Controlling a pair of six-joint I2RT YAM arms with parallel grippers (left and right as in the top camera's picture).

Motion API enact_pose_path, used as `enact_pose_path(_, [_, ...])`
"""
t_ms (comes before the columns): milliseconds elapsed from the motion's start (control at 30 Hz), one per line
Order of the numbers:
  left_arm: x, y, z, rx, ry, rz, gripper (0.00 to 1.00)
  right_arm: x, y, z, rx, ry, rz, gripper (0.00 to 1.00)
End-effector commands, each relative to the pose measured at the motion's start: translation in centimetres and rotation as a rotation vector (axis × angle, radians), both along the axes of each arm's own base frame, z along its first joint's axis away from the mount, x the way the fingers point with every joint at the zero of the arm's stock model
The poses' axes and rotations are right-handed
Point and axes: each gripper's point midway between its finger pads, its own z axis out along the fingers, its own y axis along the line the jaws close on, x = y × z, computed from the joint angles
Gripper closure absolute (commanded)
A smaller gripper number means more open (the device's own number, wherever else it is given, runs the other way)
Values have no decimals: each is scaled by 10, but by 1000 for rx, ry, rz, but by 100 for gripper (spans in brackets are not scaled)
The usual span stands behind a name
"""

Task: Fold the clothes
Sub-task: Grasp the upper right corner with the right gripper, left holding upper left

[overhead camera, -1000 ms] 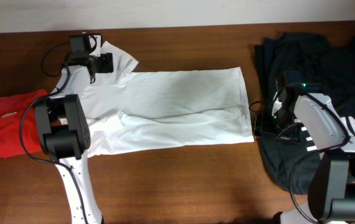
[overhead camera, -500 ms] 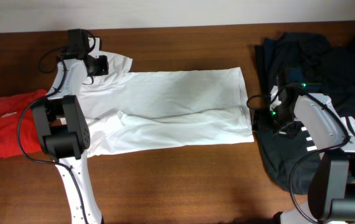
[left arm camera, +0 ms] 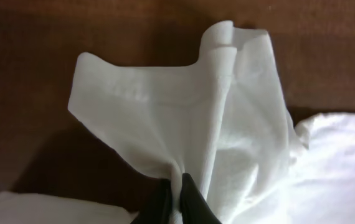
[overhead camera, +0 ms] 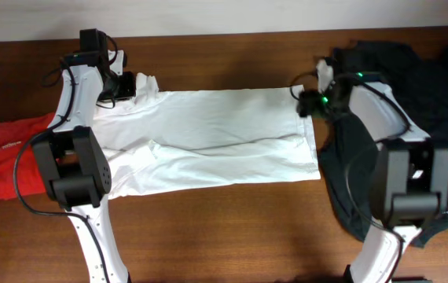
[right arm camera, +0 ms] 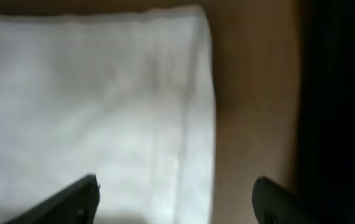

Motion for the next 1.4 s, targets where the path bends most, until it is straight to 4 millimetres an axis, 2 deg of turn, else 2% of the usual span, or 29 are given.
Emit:
enact_pose_path(0, [-1,-2,19,-18,-16,10,94,42,16,12,4,-148,43,21])
enact_pose_path(133, [-6,-2,18,-19,5,10,94,66,6,7,-53,-234,6,25])
enact_pose_path(200, [-6,-2,17,-19,7,10,94,74,1,-2,-74,-253,-9,26])
enact_pose_path(500, [-8,-3,17,-23,15,17,94,80,3,-33,-68,-237,-8,27])
enact_pose_path(667, [-9,-2,17,-22,17,17,94,80,7,-46,-55,-222,-13,32])
enact_pose_path(733, [-9,-2,17,-22,17,17,94,81,11,-47,-54,-226,-6,41])
enact_pose_path(800, [-9,-2,17,-22,17,17,94,81,13,-47,-53,-227,-3,61])
enact_pose_path(833, [-9,-2,17,-22,17,17,94,81,14,-46,-53,-228,-1,75])
enact_pose_path(900, [-9,-2,17,-22,17,17,94,81,14,-46,-53,-230,0,96])
enact_pose_path(967, [-9,-2,17,-21,17,17,94,79,14,-45,-48,-215,-14,96])
enact_pose_path(1100, [-13,11,30,-22,9,42,98,69,7,-25,-50,-181,-38,96])
enact_pose_path(1233, [-15,20,66,-32,-49,58,99,61,-2,16,-50,-169,-54,96])
enact_pose_path(1367, [-31,25,102,-16,-70,64,99,33,-3,47,-56,-80,-51,93])
